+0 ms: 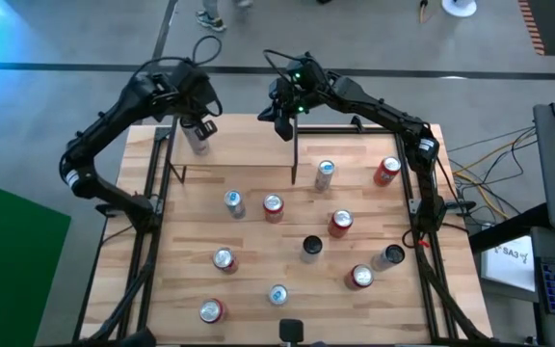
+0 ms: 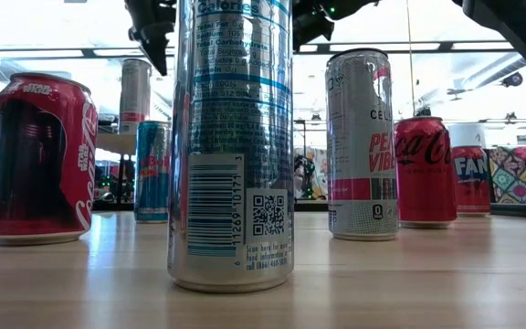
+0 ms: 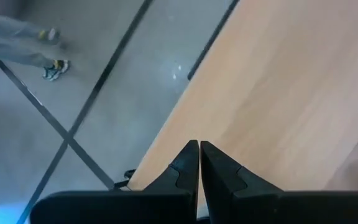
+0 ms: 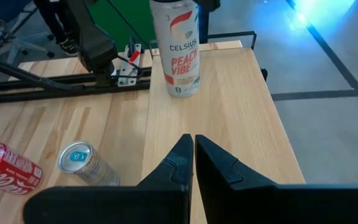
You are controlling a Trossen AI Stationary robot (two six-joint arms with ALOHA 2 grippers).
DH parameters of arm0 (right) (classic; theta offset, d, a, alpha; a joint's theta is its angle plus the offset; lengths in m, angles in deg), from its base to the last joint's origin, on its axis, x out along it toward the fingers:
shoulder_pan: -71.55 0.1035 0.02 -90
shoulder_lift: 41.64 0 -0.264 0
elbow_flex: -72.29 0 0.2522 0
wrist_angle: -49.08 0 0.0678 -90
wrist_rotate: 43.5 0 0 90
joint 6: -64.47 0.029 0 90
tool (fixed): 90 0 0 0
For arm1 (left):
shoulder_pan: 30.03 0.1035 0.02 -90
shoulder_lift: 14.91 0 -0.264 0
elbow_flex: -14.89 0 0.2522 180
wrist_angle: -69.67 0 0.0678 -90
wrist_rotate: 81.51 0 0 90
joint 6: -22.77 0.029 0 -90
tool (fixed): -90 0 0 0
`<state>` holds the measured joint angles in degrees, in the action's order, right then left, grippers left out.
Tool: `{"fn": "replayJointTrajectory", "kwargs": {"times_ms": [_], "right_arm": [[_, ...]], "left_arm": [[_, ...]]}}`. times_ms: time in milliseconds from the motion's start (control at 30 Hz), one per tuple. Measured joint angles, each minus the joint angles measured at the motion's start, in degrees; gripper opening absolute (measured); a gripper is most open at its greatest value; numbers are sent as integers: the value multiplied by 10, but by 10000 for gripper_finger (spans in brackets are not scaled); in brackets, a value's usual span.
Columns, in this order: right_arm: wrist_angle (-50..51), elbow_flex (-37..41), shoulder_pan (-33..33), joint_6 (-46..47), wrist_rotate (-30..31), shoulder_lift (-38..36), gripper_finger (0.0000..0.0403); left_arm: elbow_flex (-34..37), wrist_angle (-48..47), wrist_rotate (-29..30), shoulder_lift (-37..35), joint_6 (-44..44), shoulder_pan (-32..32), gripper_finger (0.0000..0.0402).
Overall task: Place canned beverage on shelf
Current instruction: Put the white pink soda can on the shelf
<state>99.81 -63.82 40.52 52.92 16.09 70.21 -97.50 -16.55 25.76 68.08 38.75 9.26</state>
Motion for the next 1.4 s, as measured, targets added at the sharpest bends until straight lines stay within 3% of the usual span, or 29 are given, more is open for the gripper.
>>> {"fn": "replayJointTrajectory", "kwargs": {"times_ms": [367, 700, 867, 1000, 1167, 1400], "right_arm": [[0, 5, 0, 1, 0, 0, 9], [0, 5, 0, 2, 5, 0, 9], [0, 5, 0, 2, 6, 0, 9], [0, 5, 0, 1, 6, 0, 9], [0, 5, 0, -3, 6, 0, 9], [0, 5, 0, -5, 5, 0, 9]], "left_arm": [[0, -27, 0, 0, 0, 0, 0], [-1, -38, -37, -21, 1, -1, 0], [-35, -72, -38, -39, -13, -4, 0], [-49, -98, -75, -79, -31, -21, 0], [-37, -100, -171, -129, -57, -56, 0], [12, -126, -181, -159, -114, -120, 0]]}}
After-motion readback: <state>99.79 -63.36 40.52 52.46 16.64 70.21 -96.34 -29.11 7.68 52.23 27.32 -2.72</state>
